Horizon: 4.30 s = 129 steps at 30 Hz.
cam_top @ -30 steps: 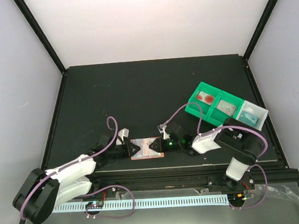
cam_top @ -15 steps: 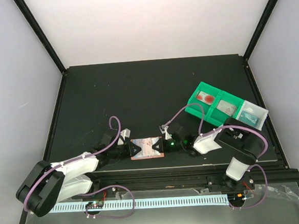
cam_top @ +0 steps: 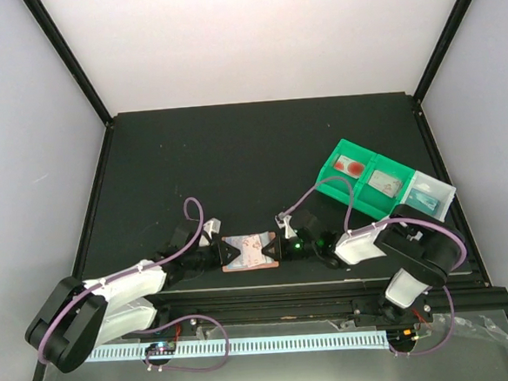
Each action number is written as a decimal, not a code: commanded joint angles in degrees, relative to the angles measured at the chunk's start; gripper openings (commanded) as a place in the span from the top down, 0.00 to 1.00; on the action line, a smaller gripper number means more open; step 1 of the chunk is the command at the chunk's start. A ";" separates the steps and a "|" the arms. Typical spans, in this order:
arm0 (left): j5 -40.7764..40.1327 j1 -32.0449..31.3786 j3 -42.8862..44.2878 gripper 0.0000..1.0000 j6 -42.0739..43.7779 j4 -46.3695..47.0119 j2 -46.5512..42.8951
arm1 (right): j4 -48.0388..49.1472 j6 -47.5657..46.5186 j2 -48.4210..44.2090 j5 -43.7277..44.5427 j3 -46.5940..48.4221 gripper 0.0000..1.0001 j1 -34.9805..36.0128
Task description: Take the credit cards out of the card holder
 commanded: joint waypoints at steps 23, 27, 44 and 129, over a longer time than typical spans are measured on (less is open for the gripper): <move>0.05 -0.32 -1.07 0.91 0.10 3.87 5.96 | 15.23 3.82 8.74 -8.08 0.90 0.98 -0.49; -0.60 -0.31 -1.22 0.86 -0.60 3.14 4.61 | 12.43 2.52 5.67 -6.12 0.17 0.99 -0.52; 4.47 -0.47 2.37 0.43 -5.45 -4.23 -14.46 | 2.58 2.92 -12.23 -0.27 -3.21 0.99 -0.56; 33.63 -6.90 5.93 0.99 11.15 -3.45 -25.90 | -54.15 -37.82 -32.11 -21.43 23.04 0.99 1.03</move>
